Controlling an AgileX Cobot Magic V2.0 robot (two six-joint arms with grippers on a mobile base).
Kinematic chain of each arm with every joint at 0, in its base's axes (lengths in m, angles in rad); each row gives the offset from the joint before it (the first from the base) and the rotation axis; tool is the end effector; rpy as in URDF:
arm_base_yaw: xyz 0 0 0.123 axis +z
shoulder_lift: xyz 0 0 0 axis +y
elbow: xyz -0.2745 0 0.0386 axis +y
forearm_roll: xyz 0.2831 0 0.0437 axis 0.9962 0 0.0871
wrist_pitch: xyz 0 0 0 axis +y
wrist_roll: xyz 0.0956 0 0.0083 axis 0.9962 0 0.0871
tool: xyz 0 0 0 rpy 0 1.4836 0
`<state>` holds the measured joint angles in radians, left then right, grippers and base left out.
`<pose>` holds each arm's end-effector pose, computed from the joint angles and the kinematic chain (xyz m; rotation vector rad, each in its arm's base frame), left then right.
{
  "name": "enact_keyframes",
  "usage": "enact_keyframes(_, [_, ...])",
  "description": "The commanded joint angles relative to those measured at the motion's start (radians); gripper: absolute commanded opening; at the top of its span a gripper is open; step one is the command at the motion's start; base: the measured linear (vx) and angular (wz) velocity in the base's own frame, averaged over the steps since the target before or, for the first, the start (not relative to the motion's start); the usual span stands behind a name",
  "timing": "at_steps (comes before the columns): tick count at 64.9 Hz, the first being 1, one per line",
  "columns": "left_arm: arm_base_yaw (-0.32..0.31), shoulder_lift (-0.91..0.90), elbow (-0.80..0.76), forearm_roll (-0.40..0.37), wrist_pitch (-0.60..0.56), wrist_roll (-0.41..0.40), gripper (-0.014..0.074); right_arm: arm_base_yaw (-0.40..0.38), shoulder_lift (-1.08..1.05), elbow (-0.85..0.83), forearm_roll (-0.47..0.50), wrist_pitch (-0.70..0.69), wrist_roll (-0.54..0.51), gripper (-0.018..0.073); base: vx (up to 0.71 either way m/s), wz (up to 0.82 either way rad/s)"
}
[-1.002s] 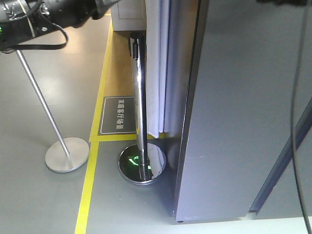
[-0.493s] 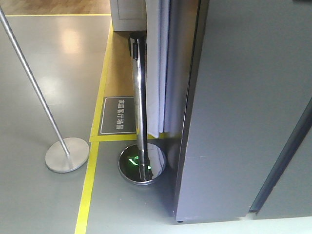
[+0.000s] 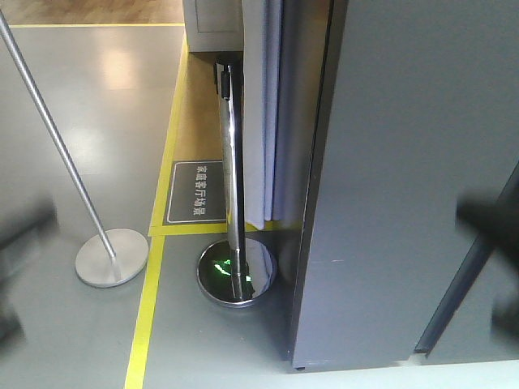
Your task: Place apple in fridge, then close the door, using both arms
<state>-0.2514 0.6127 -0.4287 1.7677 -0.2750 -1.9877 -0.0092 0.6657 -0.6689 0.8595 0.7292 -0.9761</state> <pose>0.1635 -0.0683 0.2896 0.2363 1.7353 -0.5729 0.1663 0.0469 0.3324 -0.5749 1.8756 0.3521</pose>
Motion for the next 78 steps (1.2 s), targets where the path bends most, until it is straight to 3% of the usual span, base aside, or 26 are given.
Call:
enact_keyframes(1, [0.003, -0.053, 0.084, -0.031, 0.064, -0.019, -0.0008, -0.002, -0.053, 0.081, 0.039, -0.056, -0.004, -0.0004, 0.00, 0.00])
enact_keyframes(16, [0.003, -0.094, 0.156, -0.041, 0.097, -0.019, -0.0008, -0.002, -0.123, 0.191, 0.037, -0.047, -0.004, -0.0003, 0.00, 0.00])
enact_keyframes(66, [0.003, -0.094, 0.157, -0.041, 0.029, -0.019, -0.0008, -0.002, -0.123, 0.191, 0.038, -0.023, -0.004, -0.0003, 0.00, 0.00])
enact_keyframes(71, [0.003, -0.094, 0.157, -0.077, 0.022, -0.056, -0.0008, -0.002, -0.123, 0.191, 0.038, -0.023, -0.004, -0.0003, 0.00, 0.00])
enact_keyframes(78, [0.003, -0.094, 0.157, -0.196, 0.028, -0.148, -0.0008, -0.002, -0.123, 0.191, 0.038, -0.023, -0.004, -0.0003, 0.00, 0.00])
